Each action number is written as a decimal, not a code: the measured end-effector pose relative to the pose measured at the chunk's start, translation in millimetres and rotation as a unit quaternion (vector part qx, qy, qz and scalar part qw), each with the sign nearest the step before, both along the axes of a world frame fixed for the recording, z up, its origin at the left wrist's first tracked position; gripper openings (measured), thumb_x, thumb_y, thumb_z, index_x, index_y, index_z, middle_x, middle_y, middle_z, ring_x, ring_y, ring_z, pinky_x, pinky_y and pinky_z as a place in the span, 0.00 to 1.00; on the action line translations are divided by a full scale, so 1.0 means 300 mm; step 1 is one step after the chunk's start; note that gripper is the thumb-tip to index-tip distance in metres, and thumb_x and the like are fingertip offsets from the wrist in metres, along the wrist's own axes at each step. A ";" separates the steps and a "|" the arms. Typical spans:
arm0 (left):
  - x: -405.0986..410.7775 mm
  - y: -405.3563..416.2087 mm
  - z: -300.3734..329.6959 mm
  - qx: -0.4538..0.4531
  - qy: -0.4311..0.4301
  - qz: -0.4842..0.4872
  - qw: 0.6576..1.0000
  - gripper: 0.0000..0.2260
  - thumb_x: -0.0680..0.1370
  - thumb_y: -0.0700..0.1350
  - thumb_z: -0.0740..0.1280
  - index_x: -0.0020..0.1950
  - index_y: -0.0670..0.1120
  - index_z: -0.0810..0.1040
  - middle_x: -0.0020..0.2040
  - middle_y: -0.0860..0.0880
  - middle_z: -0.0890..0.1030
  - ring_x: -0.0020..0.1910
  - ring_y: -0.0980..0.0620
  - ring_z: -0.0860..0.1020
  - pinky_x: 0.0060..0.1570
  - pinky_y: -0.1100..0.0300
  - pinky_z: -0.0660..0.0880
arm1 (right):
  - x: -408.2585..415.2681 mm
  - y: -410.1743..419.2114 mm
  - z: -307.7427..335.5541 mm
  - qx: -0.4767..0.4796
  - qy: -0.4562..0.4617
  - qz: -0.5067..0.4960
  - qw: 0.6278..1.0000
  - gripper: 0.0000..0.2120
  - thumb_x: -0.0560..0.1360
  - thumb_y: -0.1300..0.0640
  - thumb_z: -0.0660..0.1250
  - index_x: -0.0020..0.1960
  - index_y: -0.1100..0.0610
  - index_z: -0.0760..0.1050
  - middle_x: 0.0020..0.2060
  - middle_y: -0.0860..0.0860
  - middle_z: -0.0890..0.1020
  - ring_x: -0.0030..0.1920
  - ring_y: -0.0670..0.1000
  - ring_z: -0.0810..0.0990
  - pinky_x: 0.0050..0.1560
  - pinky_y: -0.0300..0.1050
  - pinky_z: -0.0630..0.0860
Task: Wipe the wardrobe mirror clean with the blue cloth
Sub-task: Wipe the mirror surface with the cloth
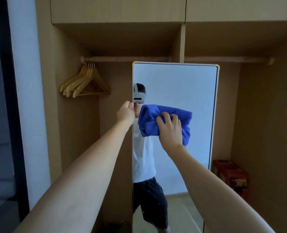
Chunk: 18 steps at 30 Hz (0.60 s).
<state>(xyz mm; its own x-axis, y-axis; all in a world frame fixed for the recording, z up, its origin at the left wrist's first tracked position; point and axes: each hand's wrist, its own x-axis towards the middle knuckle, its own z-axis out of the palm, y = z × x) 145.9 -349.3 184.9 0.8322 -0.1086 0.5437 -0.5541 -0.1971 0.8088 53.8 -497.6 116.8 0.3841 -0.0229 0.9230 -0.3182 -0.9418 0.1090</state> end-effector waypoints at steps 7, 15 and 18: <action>-0.033 0.009 -0.031 0.009 0.021 0.005 1.000 0.13 0.85 0.46 0.55 0.64 0.44 0.74 0.55 0.46 0.77 0.53 0.47 0.75 0.49 0.55 0.71 | -0.035 -0.003 -0.034 0.012 0.058 0.013 0.998 0.20 0.56 0.69 0.74 0.45 0.57 0.75 0.44 0.55 0.77 0.39 0.59 0.73 0.35 0.52 0.71; -0.013 -0.001 -0.084 0.056 0.047 0.028 0.997 0.18 0.86 0.48 0.52 0.61 0.39 0.76 0.56 0.41 0.79 0.54 0.43 0.77 0.51 0.54 0.71 | -0.102 -0.031 0.200 0.002 -0.113 0.021 0.993 0.17 0.60 0.67 0.70 0.48 0.59 0.75 0.46 0.54 0.78 0.45 0.61 0.74 0.41 0.53 0.70; -0.001 -0.010 -0.097 0.070 0.060 0.042 0.995 0.17 0.86 0.47 0.53 0.65 0.39 0.75 0.61 0.40 0.78 0.58 0.42 0.77 0.50 0.55 0.70 | -0.103 -0.066 0.211 -0.001 -0.080 -0.028 0.996 0.16 0.62 0.64 0.72 0.49 0.59 0.74 0.46 0.54 0.78 0.46 0.61 0.74 0.41 0.53 0.68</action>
<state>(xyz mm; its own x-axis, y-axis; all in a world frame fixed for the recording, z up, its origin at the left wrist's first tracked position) 145.5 -352.3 156.0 0.8992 -0.1038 0.4249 -0.4328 -0.3529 0.8296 22.8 -517.4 180.1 0.2305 -0.0380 0.9723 -0.3827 -0.9222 0.0547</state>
